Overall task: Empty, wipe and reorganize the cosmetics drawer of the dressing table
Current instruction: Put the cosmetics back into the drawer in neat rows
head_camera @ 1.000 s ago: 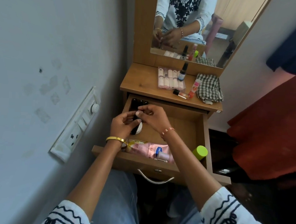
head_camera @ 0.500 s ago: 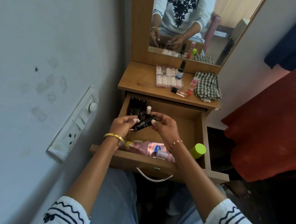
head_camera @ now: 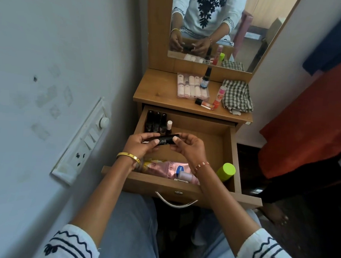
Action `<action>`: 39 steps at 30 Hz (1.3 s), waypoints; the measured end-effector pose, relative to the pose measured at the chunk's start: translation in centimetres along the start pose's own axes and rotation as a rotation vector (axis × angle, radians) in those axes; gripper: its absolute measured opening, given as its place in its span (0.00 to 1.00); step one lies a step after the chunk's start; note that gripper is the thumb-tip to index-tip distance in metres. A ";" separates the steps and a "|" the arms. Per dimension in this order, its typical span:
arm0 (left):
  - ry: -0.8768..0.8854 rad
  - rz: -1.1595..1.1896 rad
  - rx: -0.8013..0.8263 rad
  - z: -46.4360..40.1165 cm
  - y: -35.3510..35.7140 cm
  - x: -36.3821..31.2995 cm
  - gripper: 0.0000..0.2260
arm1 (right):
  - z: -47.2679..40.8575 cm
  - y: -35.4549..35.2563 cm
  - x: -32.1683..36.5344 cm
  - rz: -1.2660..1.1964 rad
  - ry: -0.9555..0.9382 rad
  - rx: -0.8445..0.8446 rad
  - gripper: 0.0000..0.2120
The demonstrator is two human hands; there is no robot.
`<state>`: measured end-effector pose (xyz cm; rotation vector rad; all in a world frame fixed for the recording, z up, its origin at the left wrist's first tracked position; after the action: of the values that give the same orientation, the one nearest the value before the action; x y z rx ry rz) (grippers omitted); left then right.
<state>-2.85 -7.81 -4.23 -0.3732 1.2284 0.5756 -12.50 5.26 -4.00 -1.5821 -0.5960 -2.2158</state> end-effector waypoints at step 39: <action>-0.170 -0.049 0.025 -0.8 9.4 2.2 0.12 | -2.3 -10.3 8.3 0.943 -0.126 -0.286 0.14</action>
<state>-8.61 -0.22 -6.17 -0.3256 1.0591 0.5387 -22.21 12.49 1.86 -1.6496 0.4125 -1.5122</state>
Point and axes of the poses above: each hand's wrist, its own z-axis away from the middle knuckle, its own y-axis out of the palm, x = y × z, the point moved 10 cm from there along -z, towards the middle knuckle
